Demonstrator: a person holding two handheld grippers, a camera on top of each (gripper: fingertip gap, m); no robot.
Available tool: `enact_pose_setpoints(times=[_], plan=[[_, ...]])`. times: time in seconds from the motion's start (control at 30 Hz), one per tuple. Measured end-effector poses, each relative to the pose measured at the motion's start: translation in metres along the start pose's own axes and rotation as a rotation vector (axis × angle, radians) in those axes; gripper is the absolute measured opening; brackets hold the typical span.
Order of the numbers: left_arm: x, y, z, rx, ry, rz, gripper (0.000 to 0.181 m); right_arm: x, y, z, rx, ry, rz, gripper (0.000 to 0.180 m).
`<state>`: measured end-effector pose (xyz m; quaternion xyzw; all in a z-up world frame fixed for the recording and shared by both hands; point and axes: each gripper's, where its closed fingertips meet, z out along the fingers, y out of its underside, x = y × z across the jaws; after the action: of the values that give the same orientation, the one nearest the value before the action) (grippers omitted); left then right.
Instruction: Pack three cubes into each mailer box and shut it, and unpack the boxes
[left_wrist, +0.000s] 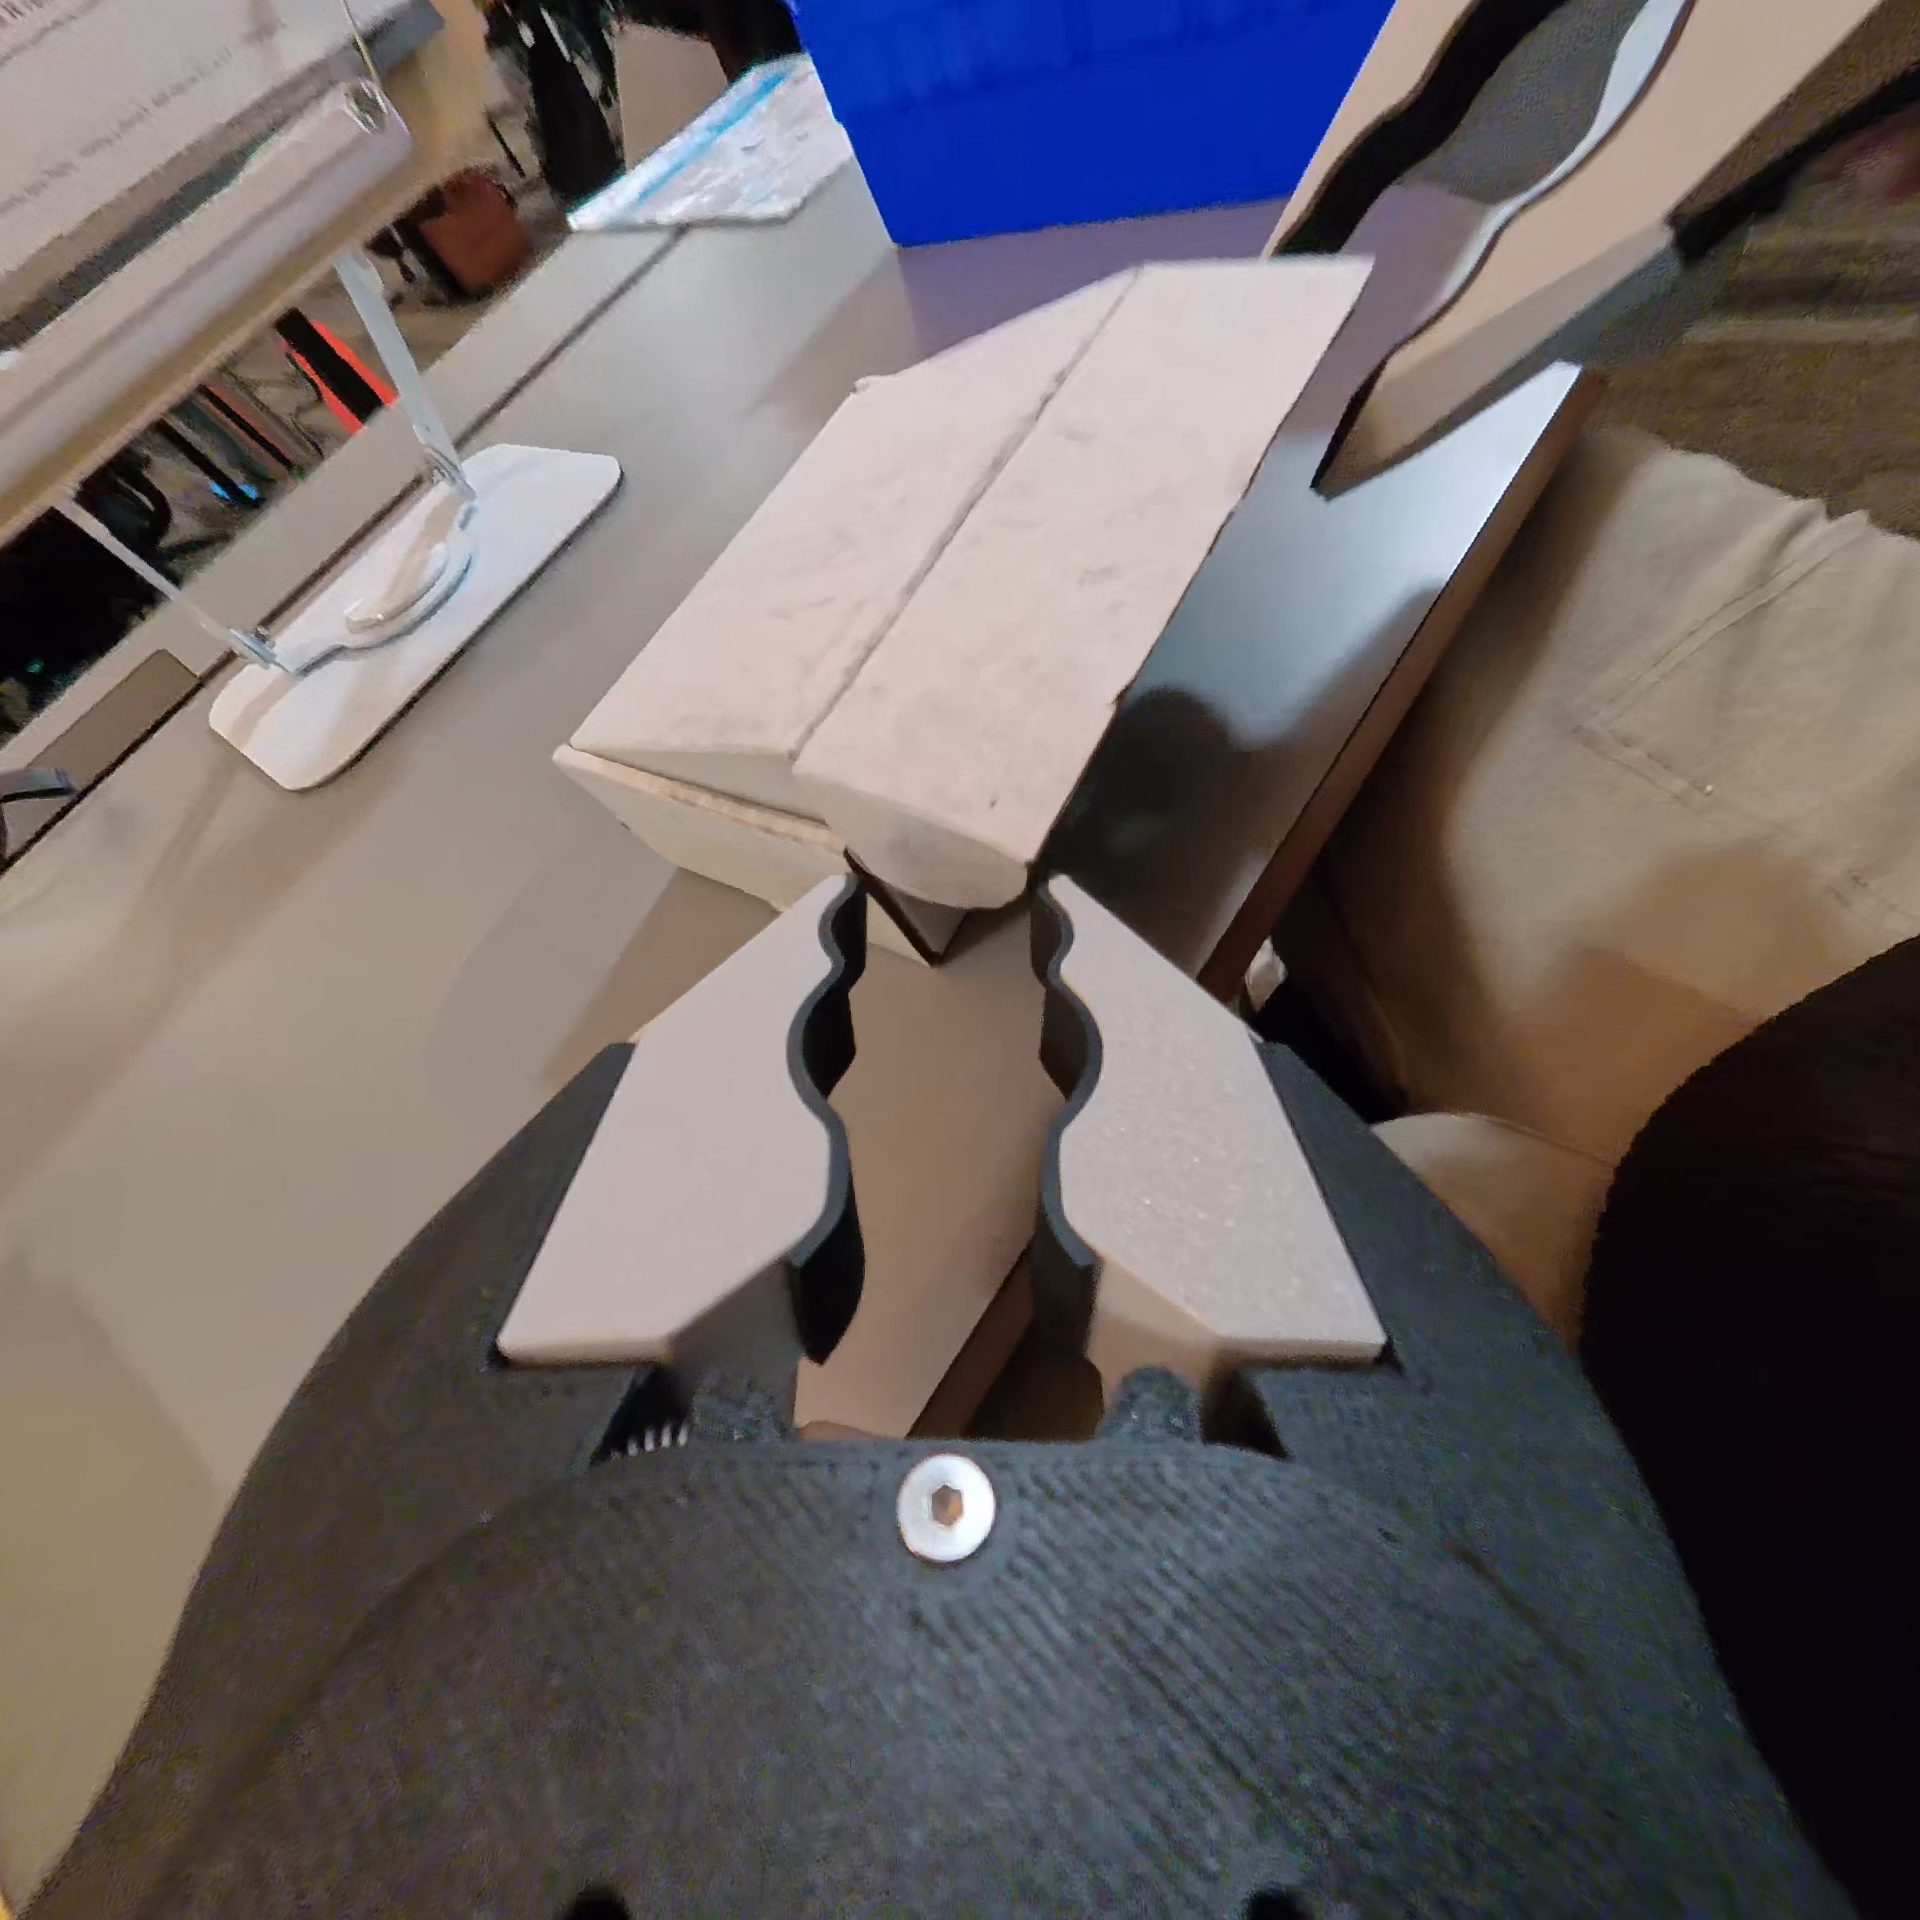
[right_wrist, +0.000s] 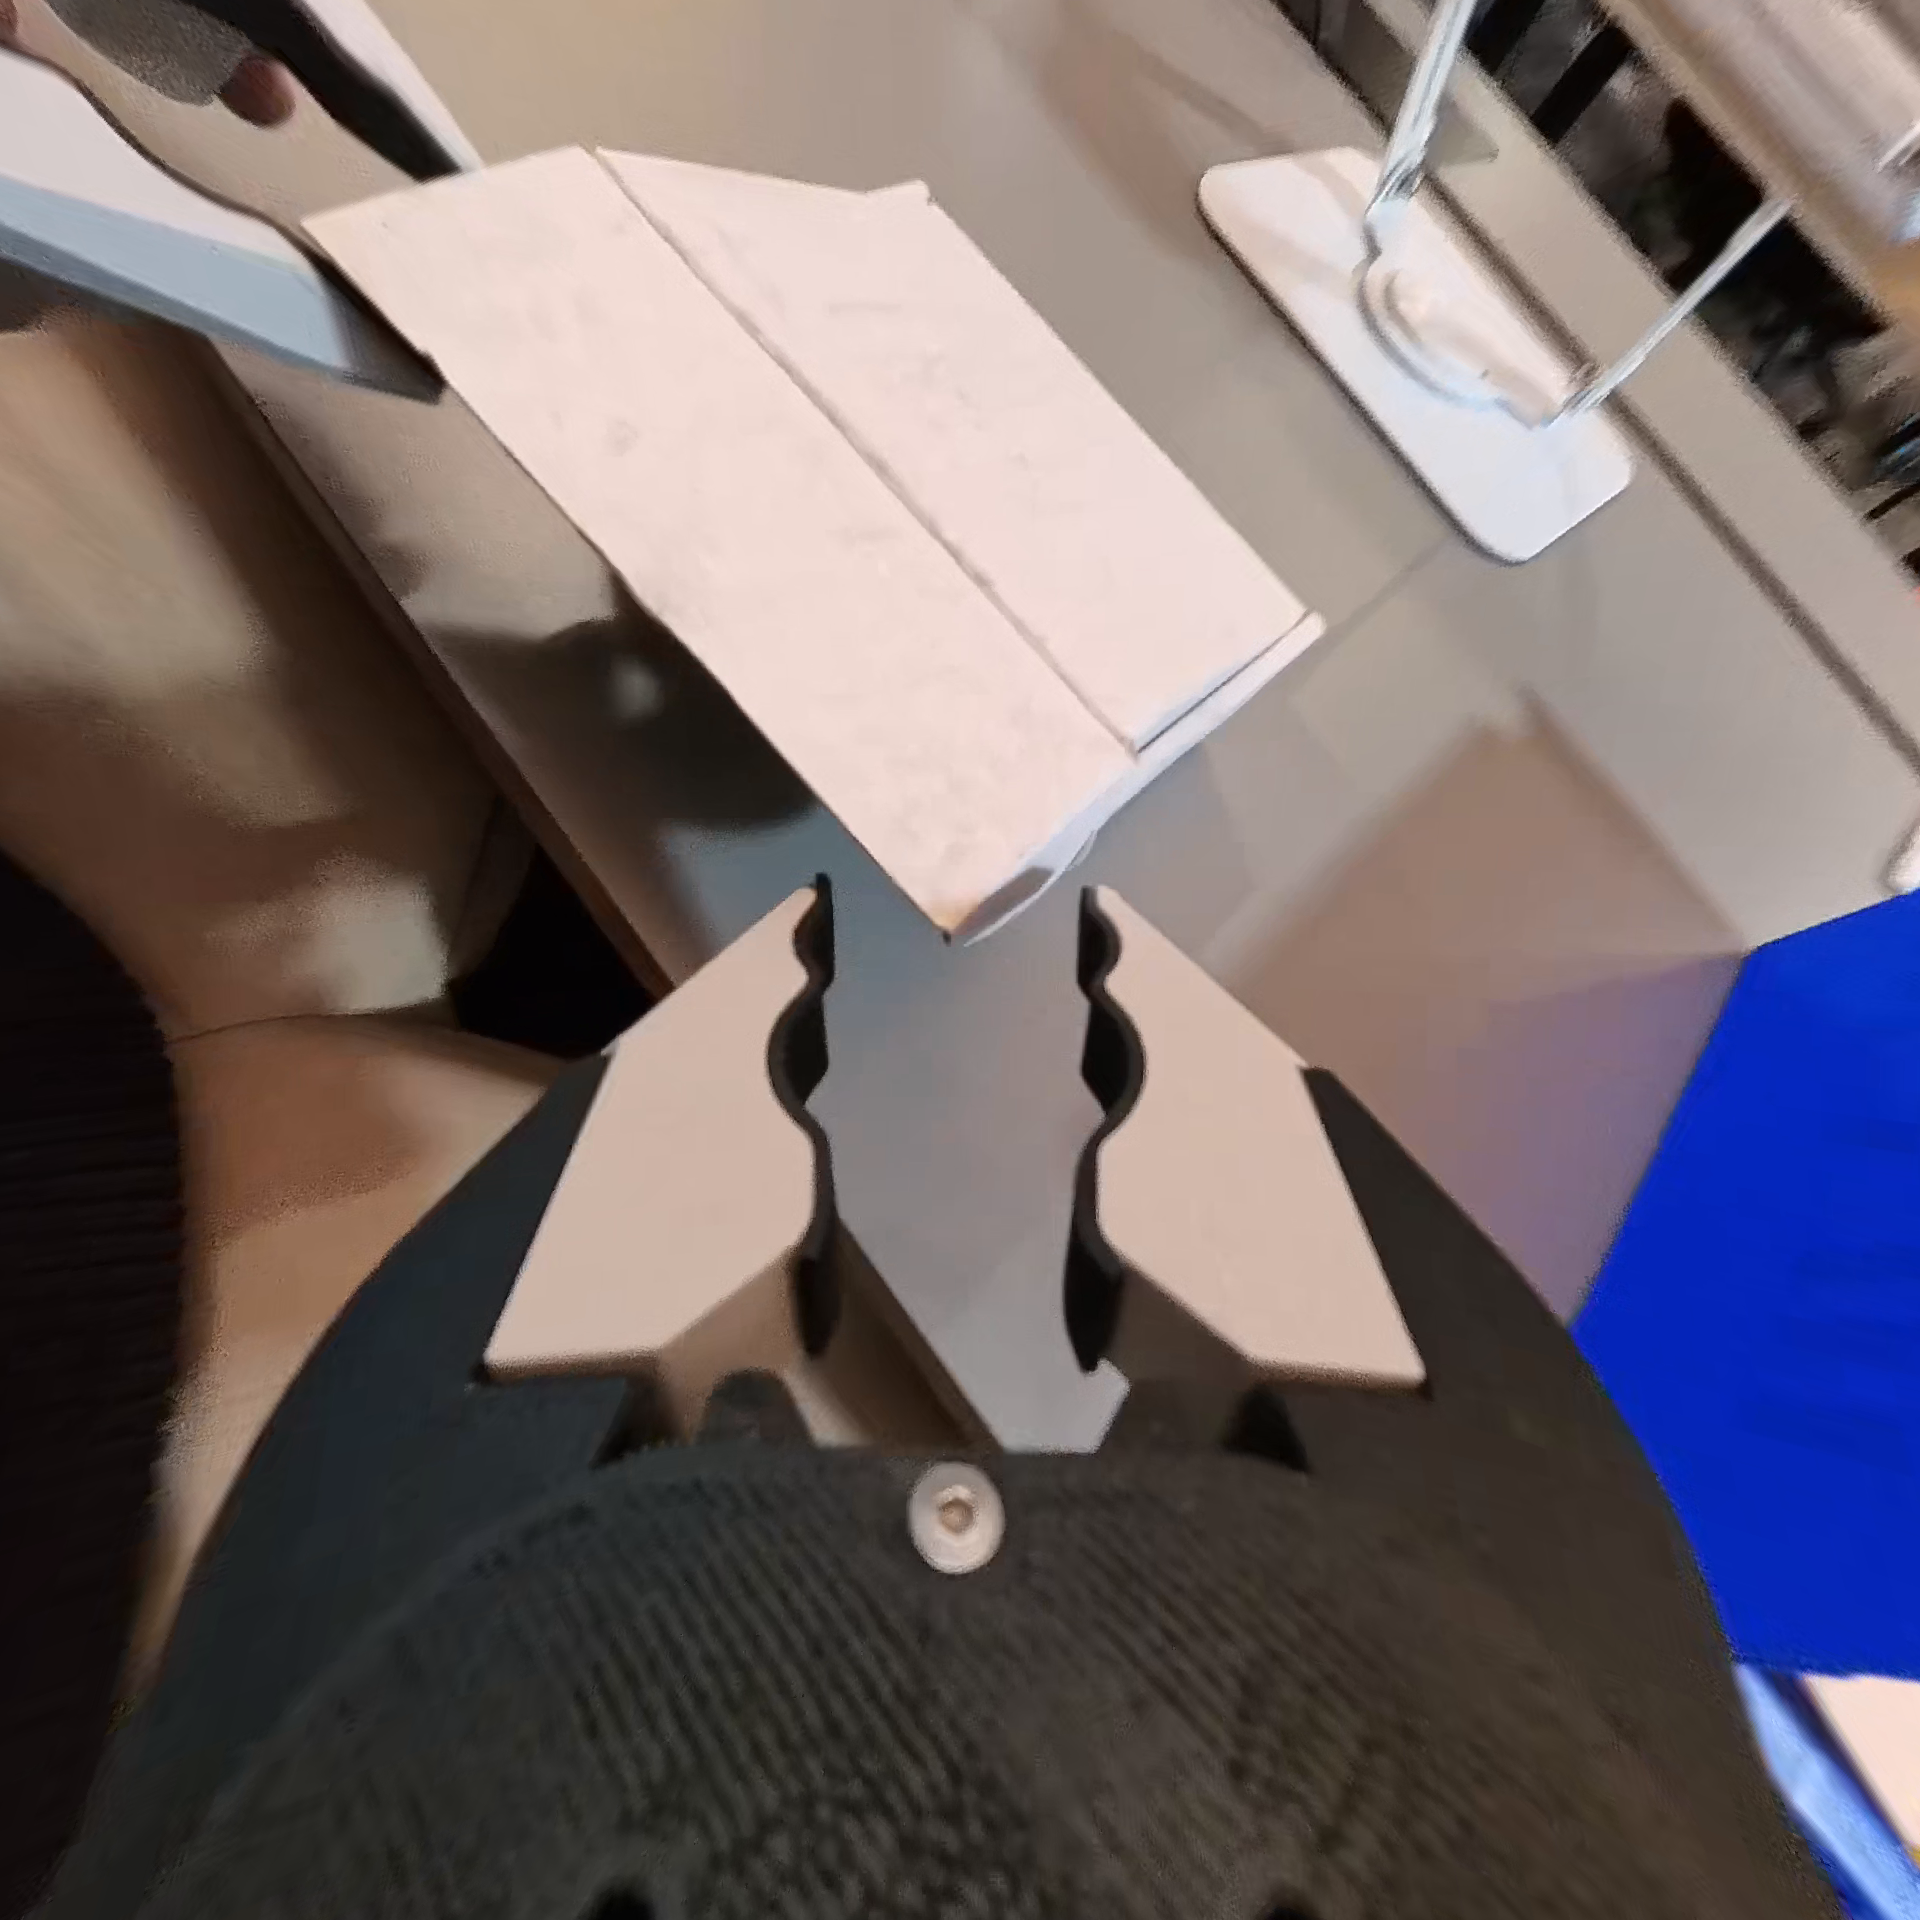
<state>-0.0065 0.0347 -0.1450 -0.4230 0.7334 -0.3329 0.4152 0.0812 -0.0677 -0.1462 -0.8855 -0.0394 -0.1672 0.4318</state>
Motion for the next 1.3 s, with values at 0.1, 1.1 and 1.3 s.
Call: enact_pose_setpoints(times=[0.1,1.1,1.3], plan=[[0.001,-0.014,-0.004,0.084,-0.015,0.024,0.029,0.002,-0.007,0.0,0.017,0.071,-0.093,0.029],[-0.003,-0.006,-0.004,0.066,0.23,-0.314,0.048,0.0,-0.005,0.0,0.109,-0.256,0.234,0.06],[-0.008,0.006,0.016,-0.007,0.273,-0.517,0.037,-0.008,0.001,0.019,0.062,-0.403,0.401,0.048]])
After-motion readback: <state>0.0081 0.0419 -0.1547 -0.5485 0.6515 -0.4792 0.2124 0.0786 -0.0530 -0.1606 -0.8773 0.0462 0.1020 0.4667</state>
